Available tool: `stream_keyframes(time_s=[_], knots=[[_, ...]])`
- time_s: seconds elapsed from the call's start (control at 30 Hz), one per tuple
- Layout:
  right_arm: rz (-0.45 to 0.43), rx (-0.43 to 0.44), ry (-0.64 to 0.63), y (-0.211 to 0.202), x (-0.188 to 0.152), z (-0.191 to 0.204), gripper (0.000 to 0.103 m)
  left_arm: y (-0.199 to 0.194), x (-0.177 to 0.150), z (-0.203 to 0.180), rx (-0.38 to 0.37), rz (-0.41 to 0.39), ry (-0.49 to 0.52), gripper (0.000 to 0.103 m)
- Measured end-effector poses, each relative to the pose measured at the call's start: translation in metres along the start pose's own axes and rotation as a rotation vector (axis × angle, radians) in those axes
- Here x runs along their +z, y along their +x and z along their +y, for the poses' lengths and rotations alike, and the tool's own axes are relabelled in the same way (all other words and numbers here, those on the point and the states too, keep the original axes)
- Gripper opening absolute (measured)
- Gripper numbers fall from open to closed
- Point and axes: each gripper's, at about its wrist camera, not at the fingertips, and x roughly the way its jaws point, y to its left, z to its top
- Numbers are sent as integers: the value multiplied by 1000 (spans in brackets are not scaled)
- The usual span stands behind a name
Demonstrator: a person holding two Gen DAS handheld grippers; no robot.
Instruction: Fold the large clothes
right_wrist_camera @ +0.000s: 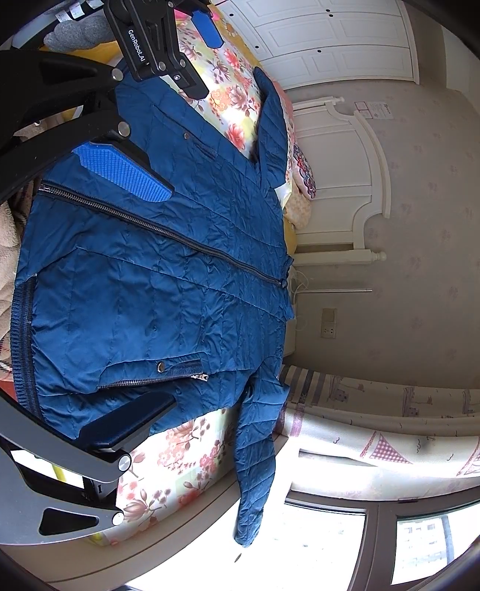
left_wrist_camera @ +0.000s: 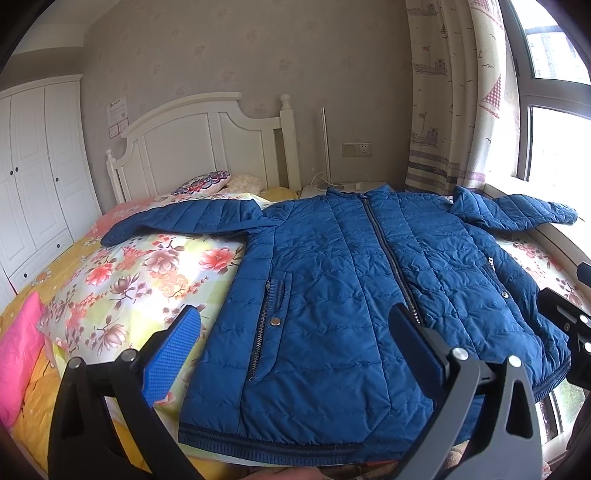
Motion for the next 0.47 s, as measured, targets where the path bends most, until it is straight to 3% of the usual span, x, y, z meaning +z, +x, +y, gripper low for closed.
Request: stream_keyframes(time_s=[0.17,0.47], knots=[[1,1,-2,0,0,0,98,-1,-3,4,22,-36,-26,101],[1,6,-4,0,0,-1,98,7,-4,-2,-4,26,12,101]])
